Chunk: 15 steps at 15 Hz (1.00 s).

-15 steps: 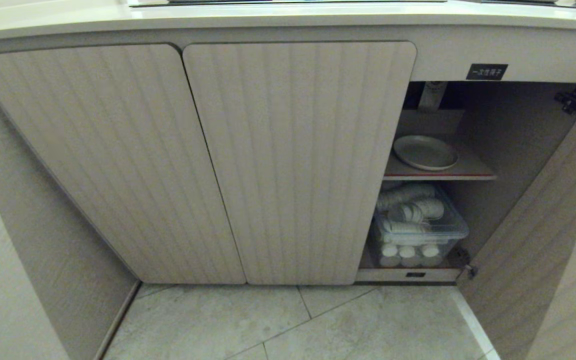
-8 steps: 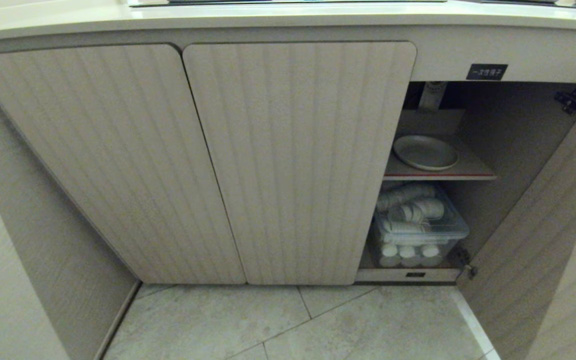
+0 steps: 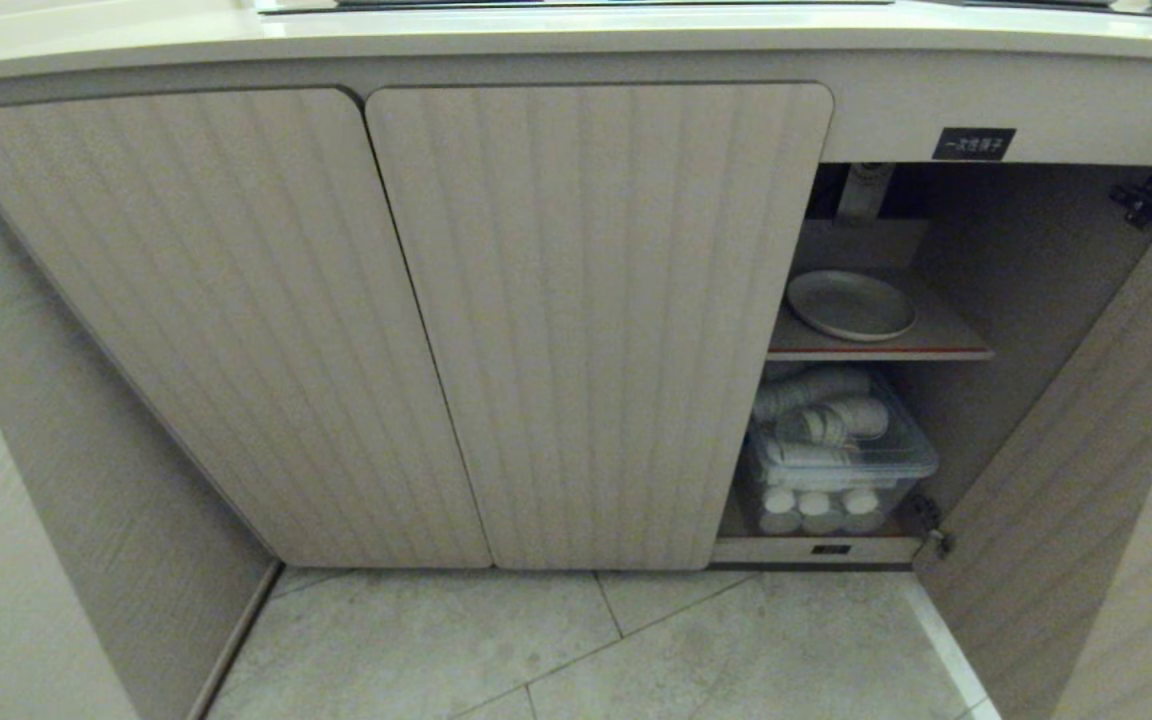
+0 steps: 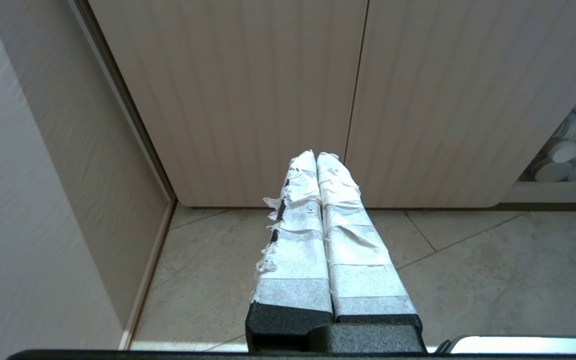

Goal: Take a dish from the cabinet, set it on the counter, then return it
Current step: Close the cabinet door

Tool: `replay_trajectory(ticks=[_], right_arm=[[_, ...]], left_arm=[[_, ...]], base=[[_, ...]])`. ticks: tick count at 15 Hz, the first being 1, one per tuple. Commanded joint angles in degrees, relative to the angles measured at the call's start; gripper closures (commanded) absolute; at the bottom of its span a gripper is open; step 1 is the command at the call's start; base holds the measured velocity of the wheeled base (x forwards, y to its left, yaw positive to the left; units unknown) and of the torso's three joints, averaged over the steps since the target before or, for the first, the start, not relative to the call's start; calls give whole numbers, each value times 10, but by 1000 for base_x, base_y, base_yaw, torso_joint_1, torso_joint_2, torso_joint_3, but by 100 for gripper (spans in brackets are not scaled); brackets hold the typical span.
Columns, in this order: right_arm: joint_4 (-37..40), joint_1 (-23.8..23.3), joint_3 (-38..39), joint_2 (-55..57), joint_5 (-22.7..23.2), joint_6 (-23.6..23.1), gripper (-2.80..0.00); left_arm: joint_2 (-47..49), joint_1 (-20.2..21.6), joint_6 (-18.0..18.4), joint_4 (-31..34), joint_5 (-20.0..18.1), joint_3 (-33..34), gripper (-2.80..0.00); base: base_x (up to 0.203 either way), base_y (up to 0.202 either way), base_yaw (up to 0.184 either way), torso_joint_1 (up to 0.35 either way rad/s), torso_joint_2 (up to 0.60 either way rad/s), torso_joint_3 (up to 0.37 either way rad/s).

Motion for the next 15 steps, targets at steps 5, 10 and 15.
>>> replay_trajectory(ticks=[5,10,15], right_arm=[[0,0,0,1,0,0,0],[0,0,0,1,0,0,0],[0,0,0,1,0,0,0]], left_arm=[[0,0,1,0,0,0,0],[0,0,0,0,0,0,0],[0,0,0,0,0,0,0]], base=[[0,0,0,0,0,0],[0,0,0,0,0,0],[0,0,0,0,0,0]])
